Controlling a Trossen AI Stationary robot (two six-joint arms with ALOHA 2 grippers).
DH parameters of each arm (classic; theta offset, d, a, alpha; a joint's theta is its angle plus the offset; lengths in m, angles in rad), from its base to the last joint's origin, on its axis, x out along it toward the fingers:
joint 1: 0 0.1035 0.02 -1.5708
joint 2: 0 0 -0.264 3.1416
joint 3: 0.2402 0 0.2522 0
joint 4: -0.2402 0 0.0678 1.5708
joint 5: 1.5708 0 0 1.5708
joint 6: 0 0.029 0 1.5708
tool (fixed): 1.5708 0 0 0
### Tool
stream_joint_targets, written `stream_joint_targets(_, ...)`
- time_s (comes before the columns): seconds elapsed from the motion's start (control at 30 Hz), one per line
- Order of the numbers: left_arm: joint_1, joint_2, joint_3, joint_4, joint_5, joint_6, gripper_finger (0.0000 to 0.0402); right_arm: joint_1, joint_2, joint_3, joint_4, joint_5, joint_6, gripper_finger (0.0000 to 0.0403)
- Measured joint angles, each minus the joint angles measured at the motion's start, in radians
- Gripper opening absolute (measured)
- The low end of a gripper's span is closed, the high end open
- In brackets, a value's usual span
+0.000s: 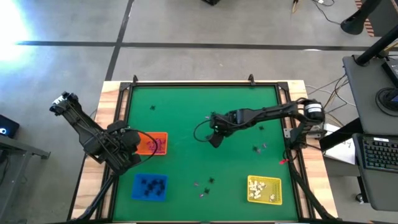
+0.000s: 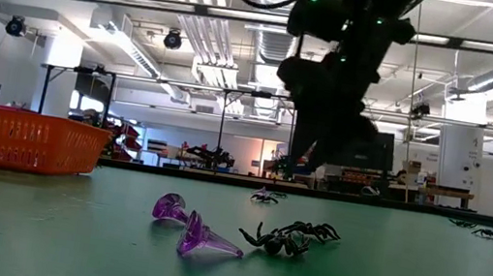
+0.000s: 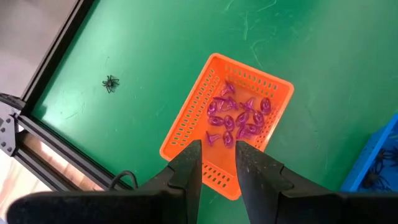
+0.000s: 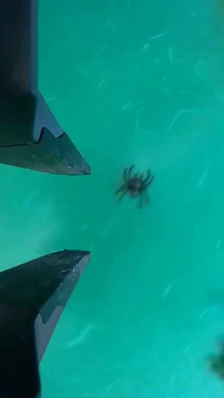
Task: Sort Halloween decoration
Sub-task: Put the black spider toy into the blue bin
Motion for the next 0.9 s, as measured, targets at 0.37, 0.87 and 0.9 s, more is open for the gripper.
stream_joint_targets(0.37,0.0,0.0,0.0,0.001,0.0,0.0,0.008,-0.008,0.165,0.138,-0.003,0.0,-0.083,0.0196)
stream_joint_targets(0.87,0.0,0.001,0.0,0.004,0.0,0.003,0.008,-0.016,0.383,0.289,-0.093,-0.017,-0.122,0.0199)
stream_joint_targets(0.9,0.0,0.001,0.0,0.004,0.0,0.003,0.008,-0.018,0.389,0.299,-0.101,-0.016,-0.124,0.0199)
